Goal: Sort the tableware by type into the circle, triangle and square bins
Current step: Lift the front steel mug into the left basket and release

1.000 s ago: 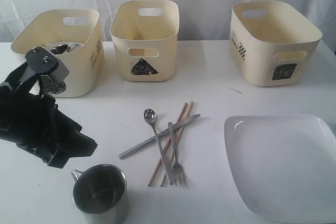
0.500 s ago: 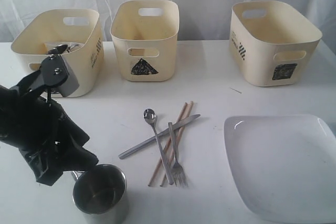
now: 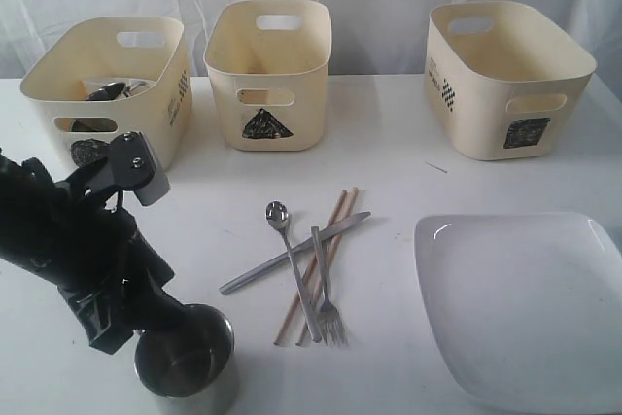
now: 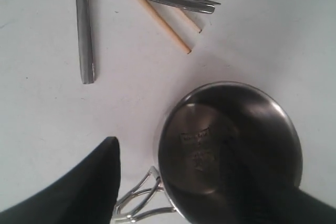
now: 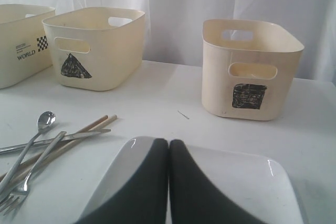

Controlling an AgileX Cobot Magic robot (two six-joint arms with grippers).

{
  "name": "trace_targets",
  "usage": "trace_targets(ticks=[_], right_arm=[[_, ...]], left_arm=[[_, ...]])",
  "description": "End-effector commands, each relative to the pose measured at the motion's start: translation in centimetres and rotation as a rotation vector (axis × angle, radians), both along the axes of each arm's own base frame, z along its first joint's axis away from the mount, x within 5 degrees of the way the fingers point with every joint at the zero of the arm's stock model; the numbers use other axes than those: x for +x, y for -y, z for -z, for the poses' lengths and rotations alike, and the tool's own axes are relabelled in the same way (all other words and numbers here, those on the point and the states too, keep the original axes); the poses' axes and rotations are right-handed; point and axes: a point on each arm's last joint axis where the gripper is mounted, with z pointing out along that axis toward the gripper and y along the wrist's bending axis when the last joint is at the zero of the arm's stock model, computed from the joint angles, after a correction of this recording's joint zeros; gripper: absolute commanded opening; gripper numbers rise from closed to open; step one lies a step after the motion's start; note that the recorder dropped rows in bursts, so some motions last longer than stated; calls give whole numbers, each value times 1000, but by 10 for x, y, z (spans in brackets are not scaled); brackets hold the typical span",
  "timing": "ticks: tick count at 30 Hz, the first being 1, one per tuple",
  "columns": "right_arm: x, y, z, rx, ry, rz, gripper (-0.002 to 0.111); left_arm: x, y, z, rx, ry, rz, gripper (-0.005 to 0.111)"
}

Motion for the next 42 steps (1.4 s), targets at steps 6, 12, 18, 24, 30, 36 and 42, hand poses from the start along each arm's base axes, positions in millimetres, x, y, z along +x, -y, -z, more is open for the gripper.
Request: trace_targets(ticks=[6,12,18,24,30,36,42], right_arm=[[0,0,1,5,7,-4,0],[0,0,1,5,7,-4,0],[0,0,1,5,7,-4,0],[0,0,1,5,7,-4,0],[0,0,1,5,7,-4,0],[0,0,1,5,7,-4,0],[0,0,1,5,7,-4,0]], left_arm=[[8,6,20,11,-54,6,60],[13,8,36,29,-95,4,47],[26,5,25,35,38,-83,0],[55,-13,-61,-103,309,-332,0],[103,-59,-144,-193,724,-649,0],[159,-91,-157,-172,837,-797,0],[217,-94,-124,-156,804,-856,0]])
